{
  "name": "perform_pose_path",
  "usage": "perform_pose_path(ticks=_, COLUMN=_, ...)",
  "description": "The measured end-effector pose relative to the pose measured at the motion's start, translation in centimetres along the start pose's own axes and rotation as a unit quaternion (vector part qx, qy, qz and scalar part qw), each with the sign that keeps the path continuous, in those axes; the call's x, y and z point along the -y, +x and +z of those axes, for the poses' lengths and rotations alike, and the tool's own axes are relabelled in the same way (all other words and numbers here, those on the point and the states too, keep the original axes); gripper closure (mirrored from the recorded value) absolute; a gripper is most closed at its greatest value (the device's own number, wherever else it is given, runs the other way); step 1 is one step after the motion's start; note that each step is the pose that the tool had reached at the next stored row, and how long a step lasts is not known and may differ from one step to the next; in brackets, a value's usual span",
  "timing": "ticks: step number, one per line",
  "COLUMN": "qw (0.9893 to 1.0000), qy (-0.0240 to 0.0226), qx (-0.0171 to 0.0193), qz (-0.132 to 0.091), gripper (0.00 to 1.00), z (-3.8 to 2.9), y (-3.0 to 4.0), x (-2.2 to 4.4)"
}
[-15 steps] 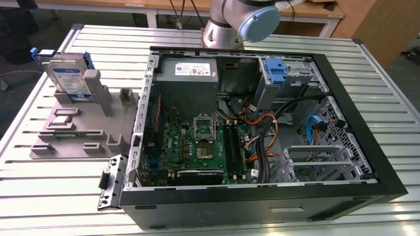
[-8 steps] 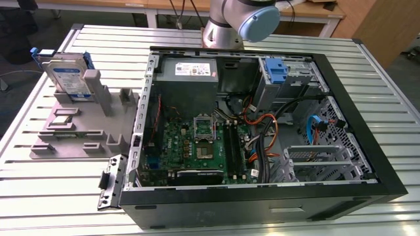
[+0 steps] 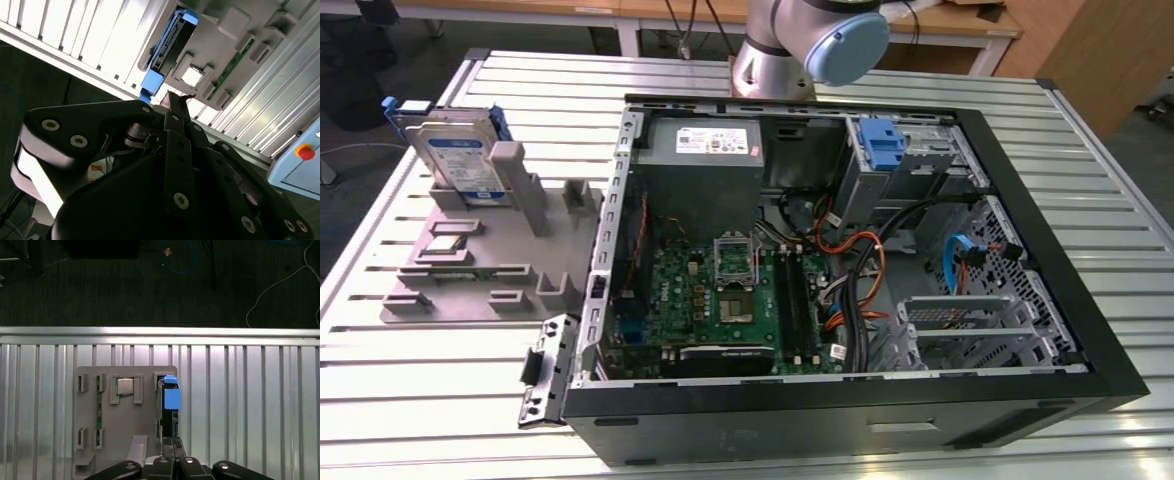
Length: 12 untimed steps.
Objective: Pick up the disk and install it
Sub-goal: 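Pick up the disk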
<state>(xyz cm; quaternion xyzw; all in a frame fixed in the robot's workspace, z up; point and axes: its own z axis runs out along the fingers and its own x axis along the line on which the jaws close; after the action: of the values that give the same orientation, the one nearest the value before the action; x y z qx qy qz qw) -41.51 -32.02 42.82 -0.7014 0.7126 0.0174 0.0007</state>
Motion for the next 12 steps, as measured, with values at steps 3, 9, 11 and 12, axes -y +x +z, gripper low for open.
perform_pose_path(ticks=3, qw=1.0, qy=0.0002, qx=0.0002, qz=0.003, gripper=0.9, z=0.07, y=0.0, x=0.02)
perform_pose_path(ticks=9, qw=0.9998, qy=0.0016, qx=0.004, qz=0.017, gripper=0.9, z=0.74, y=0.03, x=0.04)
perform_pose_path(ticks=11, qw=0.9996, qy=0.0018, qx=0.0042, qz=0.027, gripper=0.9, z=0.8, y=0.03, x=0.04)
perform_pose_path(ticks=12, qw=0.9996, qy=0.0017, qx=0.0042, qz=0.027, gripper=0.9, z=0.8, y=0.03, x=0.04)
